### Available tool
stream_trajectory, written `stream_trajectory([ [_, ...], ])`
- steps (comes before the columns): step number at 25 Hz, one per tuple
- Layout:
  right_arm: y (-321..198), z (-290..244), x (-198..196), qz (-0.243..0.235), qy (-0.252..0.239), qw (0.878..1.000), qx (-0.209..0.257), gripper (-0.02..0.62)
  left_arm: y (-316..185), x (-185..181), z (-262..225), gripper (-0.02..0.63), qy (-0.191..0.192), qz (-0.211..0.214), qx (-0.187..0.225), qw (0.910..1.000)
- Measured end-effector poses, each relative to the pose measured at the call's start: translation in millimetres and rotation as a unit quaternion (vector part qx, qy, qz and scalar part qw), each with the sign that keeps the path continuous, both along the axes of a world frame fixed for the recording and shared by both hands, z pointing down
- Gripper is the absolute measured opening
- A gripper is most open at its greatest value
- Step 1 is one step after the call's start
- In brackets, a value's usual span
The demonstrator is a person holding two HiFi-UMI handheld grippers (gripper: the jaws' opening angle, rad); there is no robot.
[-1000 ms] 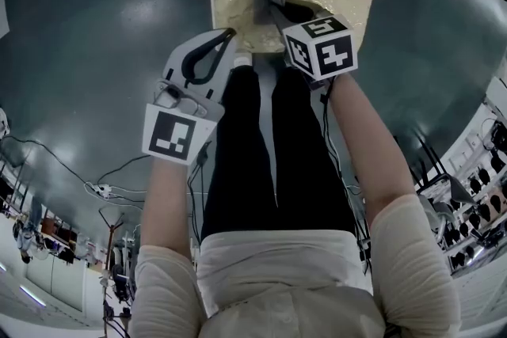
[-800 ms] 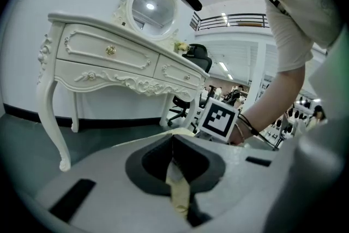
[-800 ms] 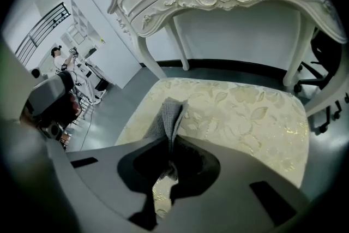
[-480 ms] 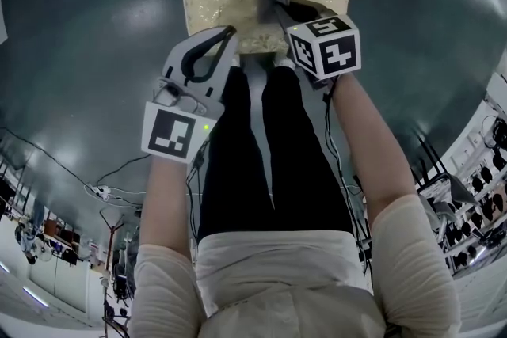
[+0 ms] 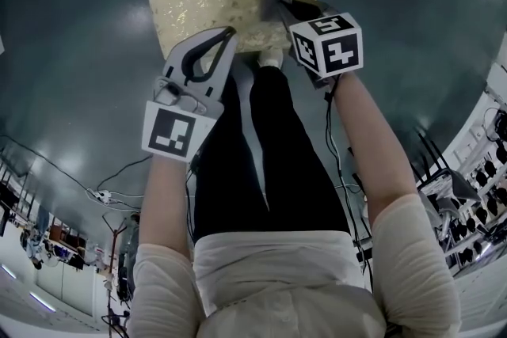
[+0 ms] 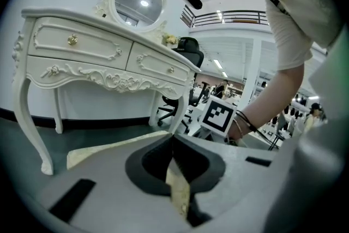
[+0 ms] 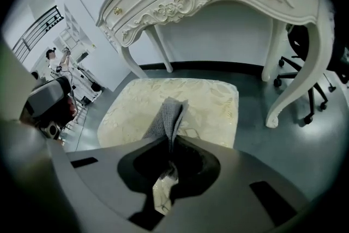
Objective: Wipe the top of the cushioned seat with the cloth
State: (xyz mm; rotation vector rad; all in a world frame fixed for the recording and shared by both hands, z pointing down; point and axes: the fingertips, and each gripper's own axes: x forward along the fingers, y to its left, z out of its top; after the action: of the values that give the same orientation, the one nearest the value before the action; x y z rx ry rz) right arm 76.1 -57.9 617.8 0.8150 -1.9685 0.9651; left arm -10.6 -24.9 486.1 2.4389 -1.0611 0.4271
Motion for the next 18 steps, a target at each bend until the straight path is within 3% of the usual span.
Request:
stream_trajectory([
  [10,0.0,-2.9,65.7,0.009,0.016,1.0,0.004,0.026,0.7,53.9,-7.4,0.003,-0.008,0.016,0.006,0.9998],
  [18,0.4,8.0,90.3,0.028,0.05,0.998,0.005,0.026,13.0,58.9,-0.1,0.003,-0.014,0.016,0.0,0.9998],
])
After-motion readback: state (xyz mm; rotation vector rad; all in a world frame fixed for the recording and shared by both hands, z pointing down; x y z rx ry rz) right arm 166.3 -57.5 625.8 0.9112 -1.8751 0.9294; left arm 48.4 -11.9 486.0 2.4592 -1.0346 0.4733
